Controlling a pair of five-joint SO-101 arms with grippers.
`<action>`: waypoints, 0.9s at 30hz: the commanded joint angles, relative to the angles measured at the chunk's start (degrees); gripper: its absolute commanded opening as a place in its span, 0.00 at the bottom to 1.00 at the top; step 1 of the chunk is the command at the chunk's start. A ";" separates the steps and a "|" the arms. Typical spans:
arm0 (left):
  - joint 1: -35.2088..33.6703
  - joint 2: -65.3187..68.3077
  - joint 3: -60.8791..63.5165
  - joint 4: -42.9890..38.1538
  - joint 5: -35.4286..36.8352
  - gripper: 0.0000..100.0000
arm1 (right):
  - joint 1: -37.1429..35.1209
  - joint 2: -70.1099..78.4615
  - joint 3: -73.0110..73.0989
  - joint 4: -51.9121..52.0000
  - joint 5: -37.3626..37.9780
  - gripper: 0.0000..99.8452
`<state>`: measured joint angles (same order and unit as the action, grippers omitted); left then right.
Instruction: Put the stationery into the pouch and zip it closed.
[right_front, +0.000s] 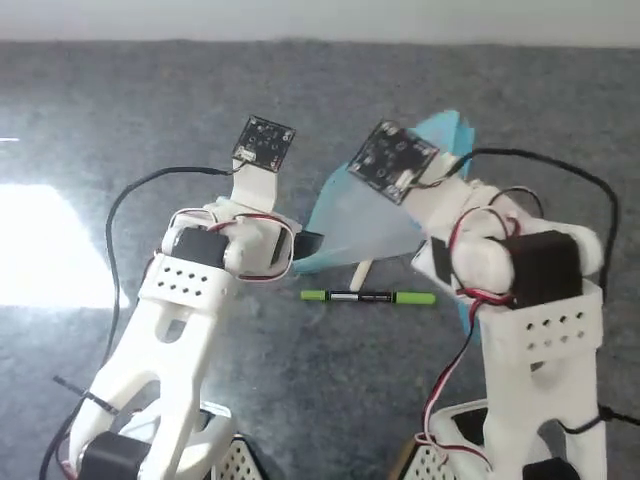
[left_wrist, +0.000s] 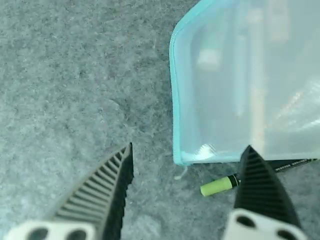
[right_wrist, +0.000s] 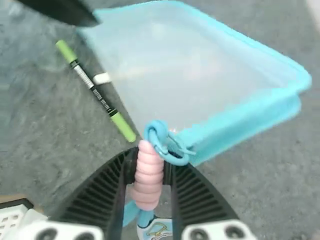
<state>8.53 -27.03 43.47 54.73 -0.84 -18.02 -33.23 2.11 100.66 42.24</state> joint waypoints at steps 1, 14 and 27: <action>-0.44 -2.99 -3.65 2.55 2.46 0.32 | -3.21 -0.75 0.97 2.51 0.88 0.01; 0.26 -32.18 1.19 14.95 -5.54 0.38 | -8.04 7.25 -21.01 2.24 -11.25 0.01; 0.35 -49.85 22.55 -1.05 -11.52 0.39 | -25.89 13.67 -29.45 1.01 -17.49 0.01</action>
<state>8.53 -75.38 65.80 57.36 -11.82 -41.93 -19.60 -24.62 100.66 25.80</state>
